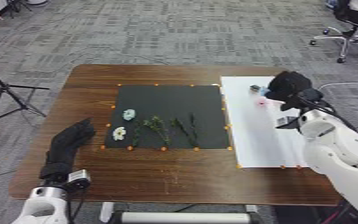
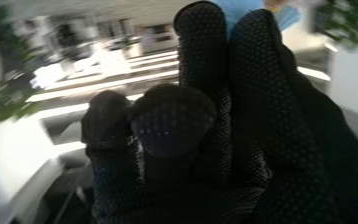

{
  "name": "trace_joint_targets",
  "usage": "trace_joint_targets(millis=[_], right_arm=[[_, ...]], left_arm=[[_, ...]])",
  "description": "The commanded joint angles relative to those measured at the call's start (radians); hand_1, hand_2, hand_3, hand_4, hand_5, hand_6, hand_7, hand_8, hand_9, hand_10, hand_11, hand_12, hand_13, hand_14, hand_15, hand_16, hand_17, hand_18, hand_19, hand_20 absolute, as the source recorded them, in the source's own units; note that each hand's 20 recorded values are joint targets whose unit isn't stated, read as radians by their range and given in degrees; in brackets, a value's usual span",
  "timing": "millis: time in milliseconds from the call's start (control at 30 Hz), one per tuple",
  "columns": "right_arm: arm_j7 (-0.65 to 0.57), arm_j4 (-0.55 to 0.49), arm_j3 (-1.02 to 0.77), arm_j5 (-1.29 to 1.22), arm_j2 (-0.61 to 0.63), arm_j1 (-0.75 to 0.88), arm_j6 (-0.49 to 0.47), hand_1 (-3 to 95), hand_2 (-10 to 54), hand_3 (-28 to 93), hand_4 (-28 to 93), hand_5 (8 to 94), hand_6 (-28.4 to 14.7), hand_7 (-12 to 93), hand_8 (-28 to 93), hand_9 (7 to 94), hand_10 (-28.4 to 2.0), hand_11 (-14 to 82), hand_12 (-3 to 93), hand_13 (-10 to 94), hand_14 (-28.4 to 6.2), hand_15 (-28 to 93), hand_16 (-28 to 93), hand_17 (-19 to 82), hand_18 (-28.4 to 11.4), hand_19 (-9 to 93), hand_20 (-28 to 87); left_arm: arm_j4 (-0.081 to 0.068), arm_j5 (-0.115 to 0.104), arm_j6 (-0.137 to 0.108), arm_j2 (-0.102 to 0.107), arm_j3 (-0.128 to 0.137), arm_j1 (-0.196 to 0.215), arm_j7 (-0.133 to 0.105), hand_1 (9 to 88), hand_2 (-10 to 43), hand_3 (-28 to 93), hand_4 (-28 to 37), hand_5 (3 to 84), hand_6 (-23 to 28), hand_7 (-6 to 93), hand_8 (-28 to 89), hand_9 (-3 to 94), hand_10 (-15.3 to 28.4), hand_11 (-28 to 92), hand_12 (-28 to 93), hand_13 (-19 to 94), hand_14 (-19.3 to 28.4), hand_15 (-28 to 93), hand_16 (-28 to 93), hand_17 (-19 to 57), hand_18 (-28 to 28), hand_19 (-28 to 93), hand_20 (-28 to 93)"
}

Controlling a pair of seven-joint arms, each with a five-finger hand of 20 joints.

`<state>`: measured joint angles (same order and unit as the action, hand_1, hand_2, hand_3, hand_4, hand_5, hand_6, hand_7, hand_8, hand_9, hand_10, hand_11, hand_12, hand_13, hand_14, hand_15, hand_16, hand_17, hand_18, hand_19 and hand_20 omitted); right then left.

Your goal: Arrange flowers

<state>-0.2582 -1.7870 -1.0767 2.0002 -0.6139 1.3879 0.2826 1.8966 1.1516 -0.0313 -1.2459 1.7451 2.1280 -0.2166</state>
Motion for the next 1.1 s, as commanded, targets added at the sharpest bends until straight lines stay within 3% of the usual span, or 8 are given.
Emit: trace_joint_targets(millis=[33, 400, 700, 933, 1100], right_arm=[[0.127, -0.033, 0.323, -0.107, -0.080, -0.431, -0.126, 60.8, -9.5, 54, -16, 80.0, 3.2, 21, 9, 91.0, -7.3, 6.7, 38.8, 85, -2.7, 61, 36, 46, -20.0, 87, 57], [0.204, -0.032, 0.603, -0.163, -0.235, -0.564, -0.224, 59.2, -9.5, 55, -16, 79.7, 4.1, 22, 9, 90.6, -6.4, 6.2, 38.9, 86, -2.0, 61, 37, 46, -19.3, 88, 56], [0.175, 0.075, 0.596, -0.233, -0.400, -0.556, -0.359, 57.2, -9.5, 57, -17, 78.4, 5.4, 24, 8, 90.7, -5.0, 5.7, 38.6, 86, -0.1, 60, 37, 47, -18.8, 88, 56], [0.165, 0.164, 0.592, -0.152, -0.474, -0.524, -0.385, 56.2, -9.5, 57, -17, 78.4, 5.7, 25, 7, 90.8, -5.2, 5.9, 38.0, 87, 0.1, 59, 38, 47, -18.7, 88, 56], [0.186, 0.216, 0.621, -0.040, -0.487, -0.511, -0.340, 56.8, -9.5, 58, -18, 79.1, 5.1, 24, 7, 90.5, -6.2, 5.9, 37.0, 86, -0.6, 59, 38, 47, -19.0, 88, 56]], left_arm=[[-0.006, -0.002, -0.003, 0.006, 0.001, 0.008, 0.012, 15.6, 8.6, 70, -28.3, 43.8, 3.2, 10.5, -6, 42.4, 13.1, 17, 12, 35, 17.8, 18, 4, 2.0, 14.3, 13, 17], [-0.011, -0.001, 0.006, 0.008, -0.001, 0.002, 0.018, 15.4, 8.3, 71, -28.3, 43.4, 2.4, 10.8, -6, 42.4, 12.9, 16, 12, 35, 17.3, 17, 4, 2.2, 14.2, 13, 17], [-0.021, 0.004, 0.017, 0.006, -0.013, -0.012, 0.026, 15.0, 8.2, 72, -28.3, 42.6, 1.5, 11.1, -6, 42.2, 12.4, 14, 13, 35, 16.9, 15, 5, 2.1, 14.0, 11, 17], [-0.030, 0.008, 0.019, 0.004, -0.021, -0.027, 0.020, 14.9, 7.8, 73, -28.3, 42.5, 1.0, 11.6, -7, 42.3, 11.9, 14, 13, 36, 16.2, 14, 5, 1.6, 13.8, 10, 17], [-0.034, 0.012, 0.012, 0.002, -0.028, -0.035, 0.023, 14.8, 7.8, 72, -28.3, 42.7, 1.3, 12.3, -7, 43.1, 12.5, 13, 13, 35, 16.2, 13, 6, -2.1, 13.5, 7, 16]])
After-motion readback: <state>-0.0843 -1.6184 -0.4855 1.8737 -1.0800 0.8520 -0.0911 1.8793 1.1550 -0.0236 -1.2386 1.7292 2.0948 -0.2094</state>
